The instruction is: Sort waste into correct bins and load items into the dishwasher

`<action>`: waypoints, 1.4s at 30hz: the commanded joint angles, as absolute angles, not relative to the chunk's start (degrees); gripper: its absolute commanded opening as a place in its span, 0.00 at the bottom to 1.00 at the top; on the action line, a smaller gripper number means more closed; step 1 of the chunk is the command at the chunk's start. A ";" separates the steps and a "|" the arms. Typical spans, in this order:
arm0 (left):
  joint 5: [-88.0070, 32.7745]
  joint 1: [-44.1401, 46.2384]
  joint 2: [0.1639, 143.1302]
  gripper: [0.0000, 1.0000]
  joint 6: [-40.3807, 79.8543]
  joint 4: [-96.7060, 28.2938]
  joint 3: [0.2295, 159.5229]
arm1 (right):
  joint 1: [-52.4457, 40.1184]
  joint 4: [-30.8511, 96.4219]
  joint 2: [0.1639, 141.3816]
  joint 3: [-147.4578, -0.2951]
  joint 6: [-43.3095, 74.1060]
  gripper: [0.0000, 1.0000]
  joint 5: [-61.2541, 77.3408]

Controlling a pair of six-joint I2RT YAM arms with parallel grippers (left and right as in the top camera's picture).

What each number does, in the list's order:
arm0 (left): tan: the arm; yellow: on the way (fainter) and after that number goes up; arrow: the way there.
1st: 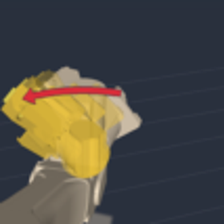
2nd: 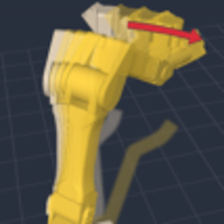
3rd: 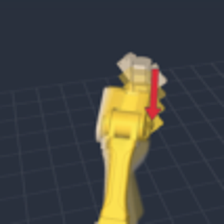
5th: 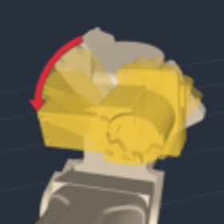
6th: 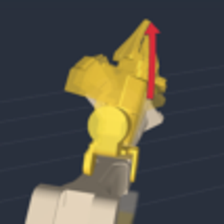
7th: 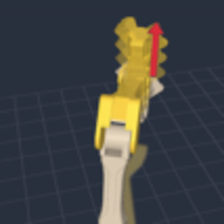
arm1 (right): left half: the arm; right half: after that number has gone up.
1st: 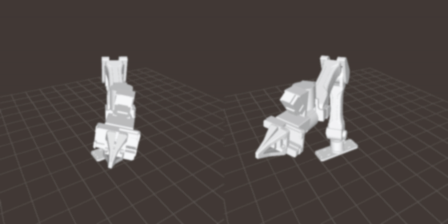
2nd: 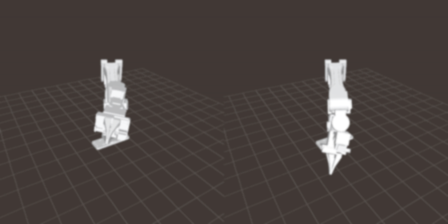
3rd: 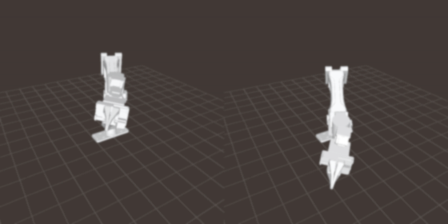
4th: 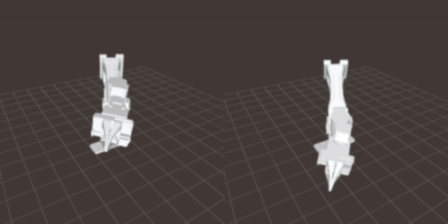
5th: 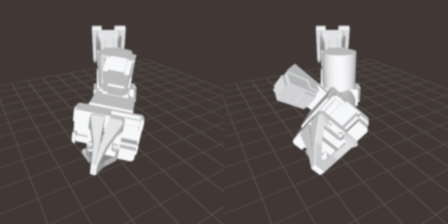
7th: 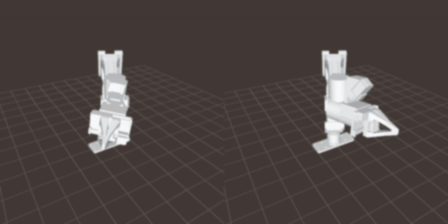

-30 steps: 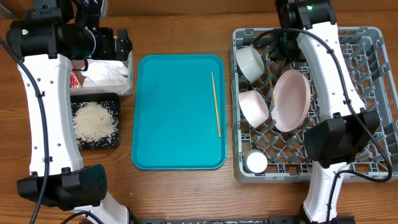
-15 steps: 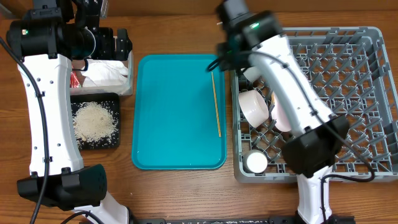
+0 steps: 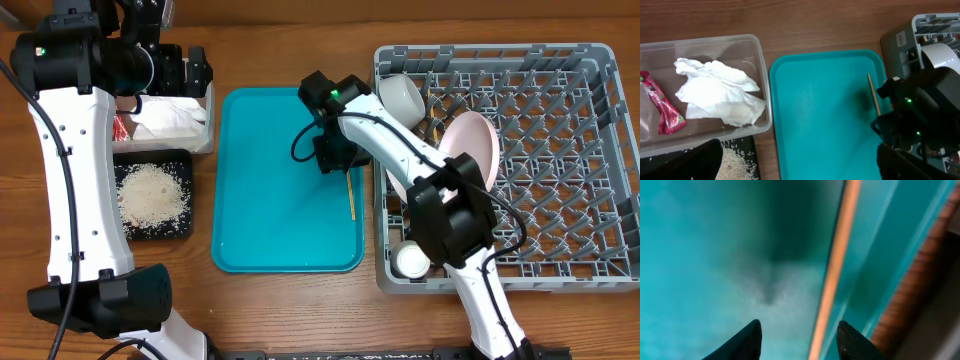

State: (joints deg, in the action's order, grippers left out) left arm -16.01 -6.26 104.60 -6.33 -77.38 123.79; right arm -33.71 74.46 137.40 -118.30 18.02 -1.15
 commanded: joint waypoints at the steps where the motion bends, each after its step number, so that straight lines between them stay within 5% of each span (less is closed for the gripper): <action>1: -15.92 -6.35 104.20 1.00 -6.63 -77.34 124.20 | -31.97 73.58 138.89 -116.90 18.65 0.49 4.40; 5: -15.90 -6.35 104.20 1.00 -6.63 -77.34 124.20 | -31.79 73.97 141.14 -115.61 17.58 0.37 10.83; 6: -15.92 -6.35 104.20 1.00 -6.63 -77.36 124.20 | -31.81 74.17 141.29 -115.44 17.61 0.24 10.83; 10: -15.90 -6.35 104.20 1.00 -6.63 -77.36 124.22 | -32.14 73.91 141.25 -115.48 18.11 0.04 10.79; 26: -15.90 -6.35 104.20 1.00 -6.63 -77.36 124.22 | -32.45 75.94 138.74 -119.17 18.24 0.04 10.61; 42: -15.90 -6.35 104.20 1.00 -6.63 -77.34 124.20 | -29.91 81.32 115.77 -120.51 18.35 0.04 -0.75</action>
State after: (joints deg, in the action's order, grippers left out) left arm -16.01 -6.26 104.60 -6.33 -77.38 123.79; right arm -32.05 79.99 118.37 -119.44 18.00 4.80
